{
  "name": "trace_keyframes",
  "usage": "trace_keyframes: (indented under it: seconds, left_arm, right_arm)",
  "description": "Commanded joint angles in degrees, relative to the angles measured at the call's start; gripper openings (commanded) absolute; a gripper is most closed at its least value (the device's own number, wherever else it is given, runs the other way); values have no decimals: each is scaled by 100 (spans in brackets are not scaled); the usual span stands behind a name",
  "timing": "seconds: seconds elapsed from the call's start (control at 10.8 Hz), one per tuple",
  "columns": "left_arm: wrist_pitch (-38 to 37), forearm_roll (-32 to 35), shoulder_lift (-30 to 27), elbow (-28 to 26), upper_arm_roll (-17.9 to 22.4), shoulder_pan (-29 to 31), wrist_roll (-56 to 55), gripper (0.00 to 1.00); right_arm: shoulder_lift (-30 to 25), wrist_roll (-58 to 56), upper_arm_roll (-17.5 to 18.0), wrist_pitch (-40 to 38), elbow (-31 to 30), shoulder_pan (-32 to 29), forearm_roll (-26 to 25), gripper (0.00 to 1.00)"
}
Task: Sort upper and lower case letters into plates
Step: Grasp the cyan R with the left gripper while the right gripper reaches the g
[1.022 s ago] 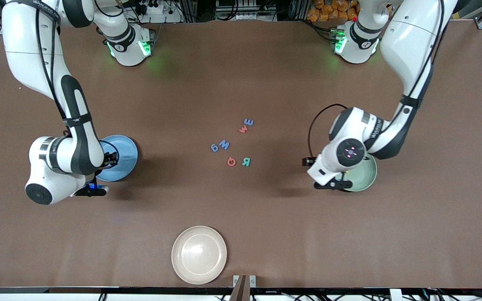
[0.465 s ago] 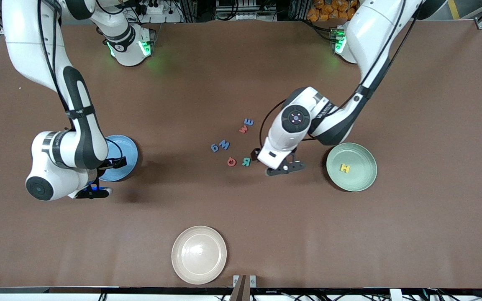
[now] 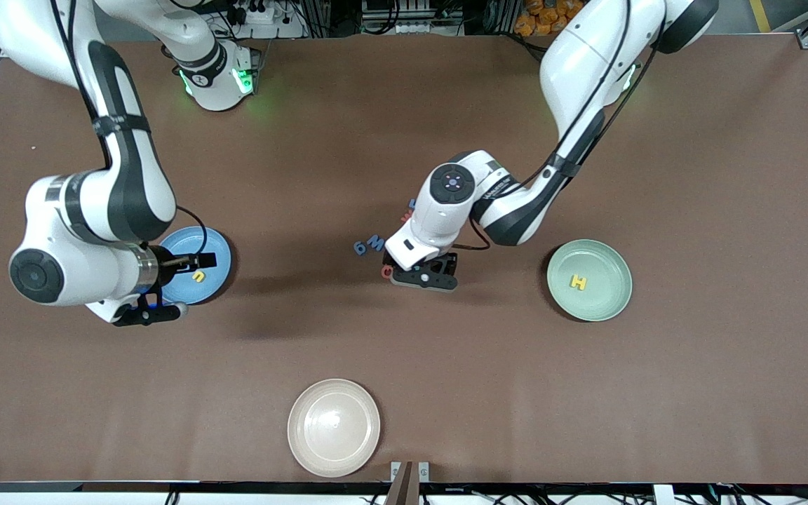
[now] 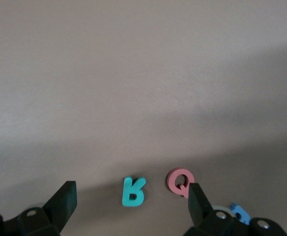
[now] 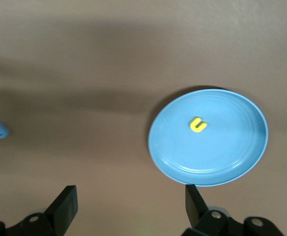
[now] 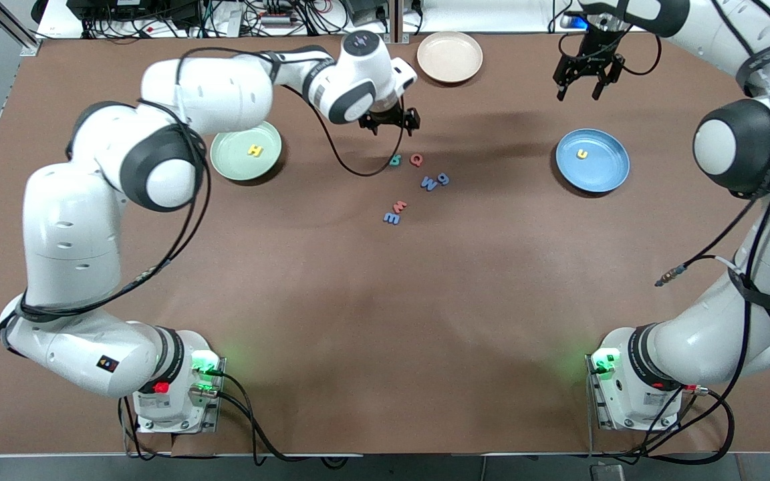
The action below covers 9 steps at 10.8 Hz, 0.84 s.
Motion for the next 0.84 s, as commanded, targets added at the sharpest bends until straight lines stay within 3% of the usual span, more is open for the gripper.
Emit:
trace_keyframes:
  seconds: [0.0, 0.28, 0.56, 0.65, 0.74]
  left_arm:
    - [23, 322, 260, 372, 657, -725, 134, 100]
    - [23, 340, 435, 363, 730, -771, 231, 100]
    - [-11, 314, 409, 241, 730, -701, 205, 76]
    - [-29, 279, 391, 136, 730, -701, 187, 73]
    - [-55, 261, 391, 91, 730, -709, 65, 60]
  right_arm:
    - [-411, 25, 428, 30, -241, 136, 12, 97]
    - [-868, -89, 1183, 556, -854, 85, -40, 97]
    - [-878, -89, 1588, 1154, -1365, 129, -408, 96]
    - [-878, -80, 1746, 1286, -1436, 129, -497, 96]
    - [-904, -89, 1887, 1496, -1584, 129, -559, 96]
